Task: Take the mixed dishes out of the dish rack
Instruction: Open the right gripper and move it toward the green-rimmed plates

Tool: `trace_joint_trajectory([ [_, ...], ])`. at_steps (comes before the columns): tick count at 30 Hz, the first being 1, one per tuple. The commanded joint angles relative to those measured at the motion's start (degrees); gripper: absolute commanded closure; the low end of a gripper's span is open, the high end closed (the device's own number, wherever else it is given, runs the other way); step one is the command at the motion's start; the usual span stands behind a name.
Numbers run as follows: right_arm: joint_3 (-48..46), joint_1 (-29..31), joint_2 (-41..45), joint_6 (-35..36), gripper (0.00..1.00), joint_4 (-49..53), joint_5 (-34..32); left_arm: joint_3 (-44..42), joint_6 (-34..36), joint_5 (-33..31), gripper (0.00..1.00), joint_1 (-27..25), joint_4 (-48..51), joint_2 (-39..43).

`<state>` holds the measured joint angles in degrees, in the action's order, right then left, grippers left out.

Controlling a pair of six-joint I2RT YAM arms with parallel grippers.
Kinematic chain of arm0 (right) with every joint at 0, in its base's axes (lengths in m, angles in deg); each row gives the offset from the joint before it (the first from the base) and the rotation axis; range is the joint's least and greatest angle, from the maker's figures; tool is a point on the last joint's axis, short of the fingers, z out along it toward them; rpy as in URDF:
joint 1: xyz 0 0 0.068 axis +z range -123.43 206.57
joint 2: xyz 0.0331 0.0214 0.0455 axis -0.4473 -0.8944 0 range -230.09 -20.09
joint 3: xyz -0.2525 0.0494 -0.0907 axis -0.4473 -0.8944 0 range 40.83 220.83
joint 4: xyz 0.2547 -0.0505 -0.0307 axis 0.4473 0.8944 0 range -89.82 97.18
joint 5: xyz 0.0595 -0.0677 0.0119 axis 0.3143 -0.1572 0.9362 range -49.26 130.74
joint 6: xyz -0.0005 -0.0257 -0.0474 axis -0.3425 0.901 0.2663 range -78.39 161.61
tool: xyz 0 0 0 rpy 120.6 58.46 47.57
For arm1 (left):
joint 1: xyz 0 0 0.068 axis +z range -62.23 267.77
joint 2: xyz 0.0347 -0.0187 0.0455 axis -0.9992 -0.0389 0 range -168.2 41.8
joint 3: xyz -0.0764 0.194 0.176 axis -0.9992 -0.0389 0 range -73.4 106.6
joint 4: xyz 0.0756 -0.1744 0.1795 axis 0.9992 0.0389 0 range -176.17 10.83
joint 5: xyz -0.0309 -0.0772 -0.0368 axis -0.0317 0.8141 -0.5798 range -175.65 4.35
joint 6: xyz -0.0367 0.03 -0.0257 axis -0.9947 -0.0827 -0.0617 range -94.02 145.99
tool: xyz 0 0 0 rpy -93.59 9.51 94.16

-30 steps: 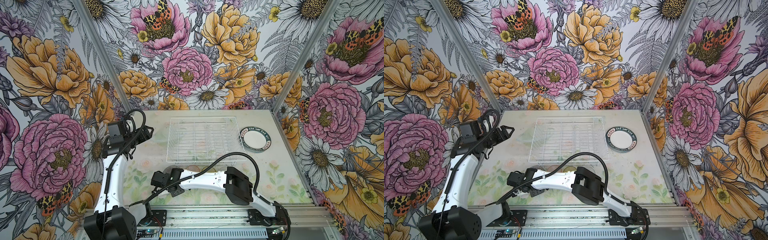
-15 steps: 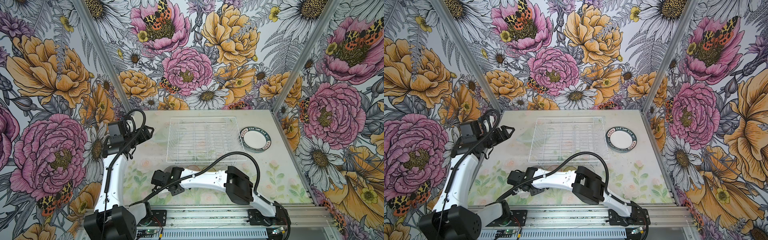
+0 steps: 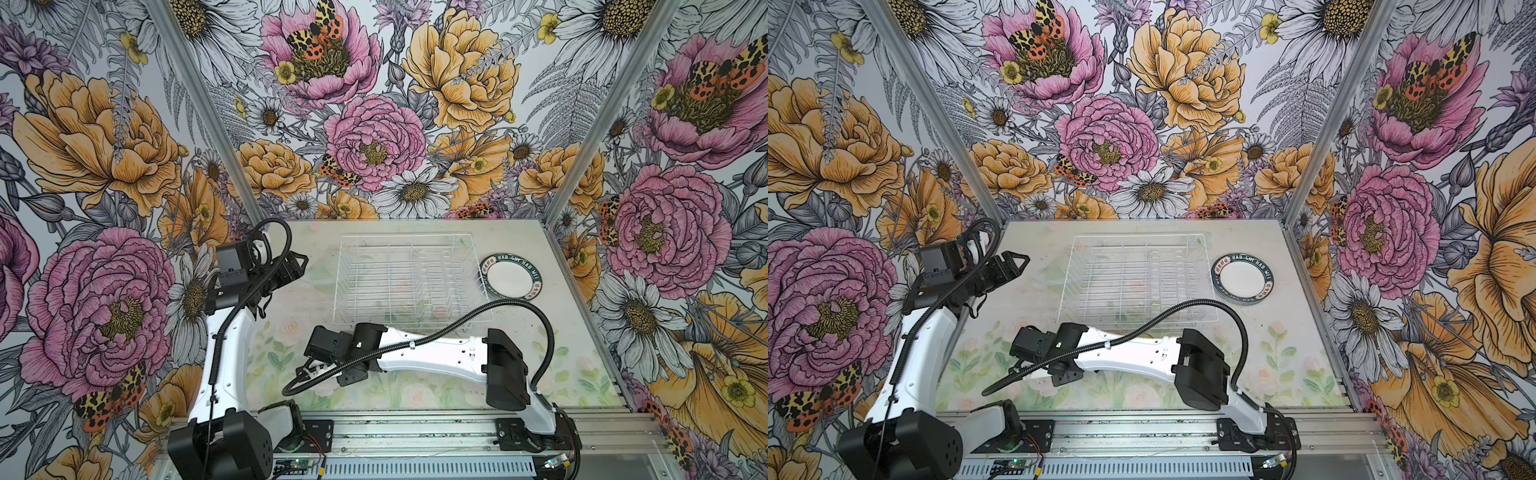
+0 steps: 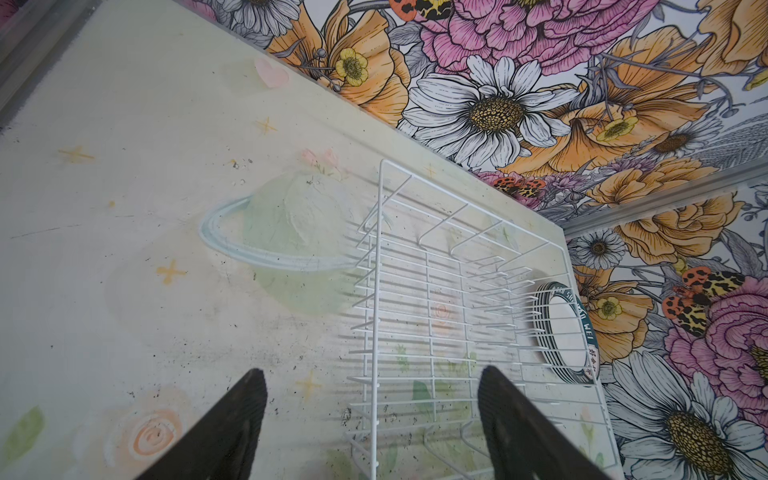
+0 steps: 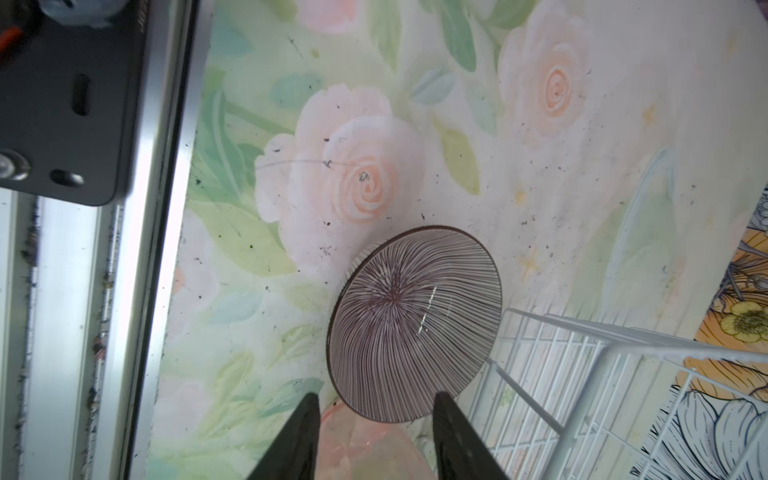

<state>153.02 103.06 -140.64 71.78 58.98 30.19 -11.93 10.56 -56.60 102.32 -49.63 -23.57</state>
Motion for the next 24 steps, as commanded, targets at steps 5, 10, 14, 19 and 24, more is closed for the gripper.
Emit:
trace_joint_trajectory([
  [5,-8.51,-5.65,17.98,-5.18,0.52,-7.32,3.15,-0.58,0.74,1.02,0.18,0.75,-1.81,0.32],
  [10,-18.55,-13.46,30.85,-9.91,0.48,-14.50,-3.61,-0.66,0.69,-0.11,0.17,0.36,-2.25,0.51],
  [14,-26.58,-25.58,40.48,-18.46,0.43,-19.69,-5.05,-0.59,0.97,-6.10,0.01,-1.29,-2.51,0.93],
  [19,-39.96,-44.23,51.90,-28.16,0.37,-28.99,-4.32,-2.88,0.99,-15.68,0.01,-4.51,-6.49,2.06],
  [24,-52.04,-61.71,59.46,-37.61,0.32,-35.77,-2.67,-8.87,2.17,-25.03,0.01,-9.89,-17.01,4.03],
])
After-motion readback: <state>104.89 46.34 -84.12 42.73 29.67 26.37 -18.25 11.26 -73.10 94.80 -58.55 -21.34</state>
